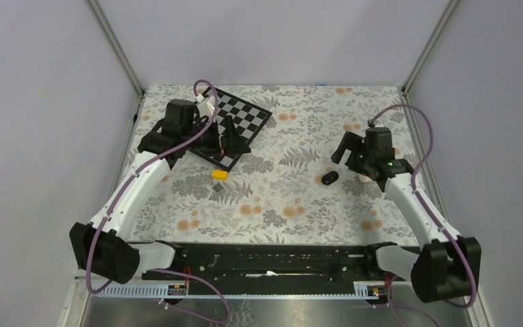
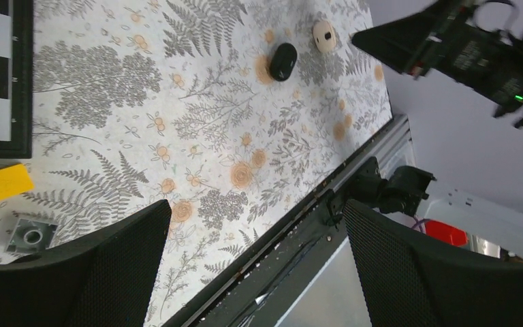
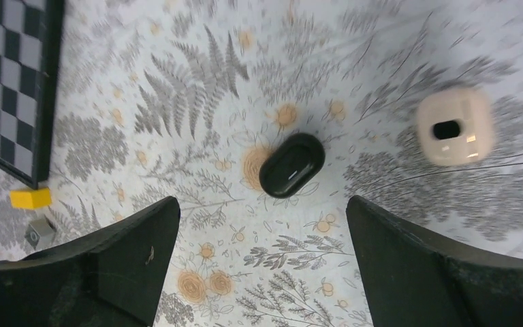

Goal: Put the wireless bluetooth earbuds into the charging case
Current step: Place the charging case at the center of the board, then reset both arms

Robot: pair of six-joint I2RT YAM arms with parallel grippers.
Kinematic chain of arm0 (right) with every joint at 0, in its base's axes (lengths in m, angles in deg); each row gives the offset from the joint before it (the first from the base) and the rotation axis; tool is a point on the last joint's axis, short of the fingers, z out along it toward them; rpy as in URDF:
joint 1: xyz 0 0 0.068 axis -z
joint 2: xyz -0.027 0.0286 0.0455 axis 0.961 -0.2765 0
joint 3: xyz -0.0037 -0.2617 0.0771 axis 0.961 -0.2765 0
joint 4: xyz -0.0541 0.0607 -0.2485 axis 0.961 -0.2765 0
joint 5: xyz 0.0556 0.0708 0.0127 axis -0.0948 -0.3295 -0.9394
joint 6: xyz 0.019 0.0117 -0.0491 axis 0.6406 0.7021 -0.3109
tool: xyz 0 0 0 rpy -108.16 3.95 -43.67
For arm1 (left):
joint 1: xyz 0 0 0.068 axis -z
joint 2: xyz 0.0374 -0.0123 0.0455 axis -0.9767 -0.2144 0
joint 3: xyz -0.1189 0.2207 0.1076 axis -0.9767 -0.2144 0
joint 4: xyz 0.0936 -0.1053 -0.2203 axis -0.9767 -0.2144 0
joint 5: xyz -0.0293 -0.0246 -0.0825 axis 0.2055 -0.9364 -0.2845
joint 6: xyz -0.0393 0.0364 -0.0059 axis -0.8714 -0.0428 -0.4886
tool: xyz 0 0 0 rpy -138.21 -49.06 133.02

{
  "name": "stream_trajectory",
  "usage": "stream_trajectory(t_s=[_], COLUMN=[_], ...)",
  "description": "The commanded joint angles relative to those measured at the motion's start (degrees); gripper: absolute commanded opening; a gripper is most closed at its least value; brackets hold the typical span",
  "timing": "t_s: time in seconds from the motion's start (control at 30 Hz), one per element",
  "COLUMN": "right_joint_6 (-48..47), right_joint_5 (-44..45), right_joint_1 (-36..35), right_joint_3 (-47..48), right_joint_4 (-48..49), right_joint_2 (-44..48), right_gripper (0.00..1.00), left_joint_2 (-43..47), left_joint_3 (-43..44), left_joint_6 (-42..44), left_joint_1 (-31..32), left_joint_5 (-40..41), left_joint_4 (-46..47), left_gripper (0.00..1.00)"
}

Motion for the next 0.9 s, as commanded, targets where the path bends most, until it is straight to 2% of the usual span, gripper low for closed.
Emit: stream_trajectory(t_s=[0.0, 0.2, 0.33, 0.4, 0.5, 0.6, 0.73, 0.87], right_joint_6=[-5.34, -8.62, -10.21, -7.86, -6.49, -7.54, -6.20, -5.89], right_joint_5=[10.69, 20.62, 19.90, 20.43, 17.60, 13.68, 15.46, 18.00], right_joint_1=[0.11, 0.12, 0.12, 0.09, 0.12, 0.12, 0.12, 0.10], right_joint_3=[7.25, 6.55, 2.77, 1.44, 3.19, 7.47, 12.25, 12.97], right_joint_4=[-9.90, -11.70, -7.83, -7.03, -9.38, -13.81, -19.10, -20.46], right_joint_2=[7.67, 20.55, 30.95, 34.34, 33.32, 28.17, 22.58, 22.56], right_gripper=[1.00, 1.00, 1.00, 0.99, 0.98, 0.98, 0.98, 0.98], left_joint_2=[5.61, 11.41, 14.96, 15.99, 16.21, 16.16, 17.00, 18.33], left_joint_3=[-1.32, -3.90, -6.47, -6.90, -5.58, -4.43, -4.09, -5.04], left_joint_6=[-1.64, -4.19, -6.23, -7.48, -7.24, -6.46, -5.92, -6.23], left_joint_1=[-0.33, -0.36, -0.42, -0.42, -0.42, -0.42, -0.42, -0.42], left_joint_5=[7.43, 17.94, 25.73, 31.33, 38.11, 43.23, 45.45, 46.50], left_joint_4=[3.77, 4.95, 5.62, 4.38, 1.25, -1.54, -2.64, -1.87], left_gripper=[0.99, 0.99, 0.99, 0.99, 0.99, 0.99, 0.99, 0.99])
